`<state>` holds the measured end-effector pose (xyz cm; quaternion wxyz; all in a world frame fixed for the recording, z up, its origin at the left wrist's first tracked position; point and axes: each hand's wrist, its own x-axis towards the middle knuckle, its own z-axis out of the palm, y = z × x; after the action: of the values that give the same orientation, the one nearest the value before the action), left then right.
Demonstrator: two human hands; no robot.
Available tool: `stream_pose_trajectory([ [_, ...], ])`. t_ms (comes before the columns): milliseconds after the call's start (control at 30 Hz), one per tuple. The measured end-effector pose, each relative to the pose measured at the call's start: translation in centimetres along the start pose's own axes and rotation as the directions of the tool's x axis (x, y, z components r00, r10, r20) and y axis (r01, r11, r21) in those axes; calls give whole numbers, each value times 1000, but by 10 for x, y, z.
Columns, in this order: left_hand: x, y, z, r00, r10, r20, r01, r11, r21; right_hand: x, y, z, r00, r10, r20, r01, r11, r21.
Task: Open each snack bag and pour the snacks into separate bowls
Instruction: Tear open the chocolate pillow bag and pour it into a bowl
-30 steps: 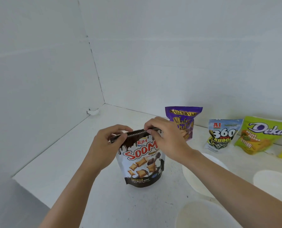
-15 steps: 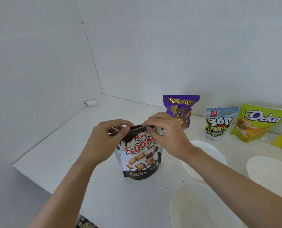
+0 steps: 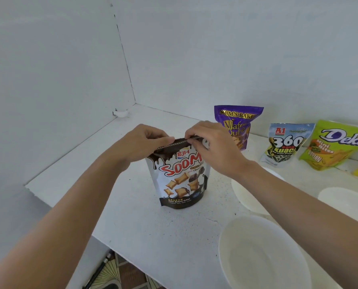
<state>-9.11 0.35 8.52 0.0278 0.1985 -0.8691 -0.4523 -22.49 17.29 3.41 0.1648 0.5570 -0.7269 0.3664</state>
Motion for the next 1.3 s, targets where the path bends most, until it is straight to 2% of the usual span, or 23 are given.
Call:
stream_pose_trajectory([
  [133, 2, -5, 0, 999, -23, 31, 25, 999, -47, -8, 1, 2, 993, 4, -116, -2, 1000, 12],
  [233, 3, -8, -3, 998, -12, 63, 18, 995, -94, -11, 5, 5, 989, 27, -144, -22, 999, 39],
  [667, 14, -4, -14, 986, 58, 156, -60, 998, 7, -9, 7, 5, 994, -18, -106, 21, 999, 27],
  [833, 16, 1, -15, 979, 43, 201, -49, 998, 26, -6, 4, 1, 999, -9, -32, 11, 998, 58],
  [1033, 17, 2, -6, 947, 75, 313, -59, 997, -58, -5, 0, -5, 1000, 0, -32, 2, 998, 63],
  [1133, 17, -1, 9, 957, 76, 280, -51, 994, -96, -7, 1, -2, 997, 14, -79, -9, 998, 61],
  [1200, 18, -5, 17, 970, 67, 235, -35, 990, -136, -11, 0, 1, 989, 87, -116, -78, 993, 84],
  [1300, 17, -10, 24, 973, 44, 226, 2, 979, -202, -17, -5, 3, 932, 336, -136, -299, 925, 235],
])
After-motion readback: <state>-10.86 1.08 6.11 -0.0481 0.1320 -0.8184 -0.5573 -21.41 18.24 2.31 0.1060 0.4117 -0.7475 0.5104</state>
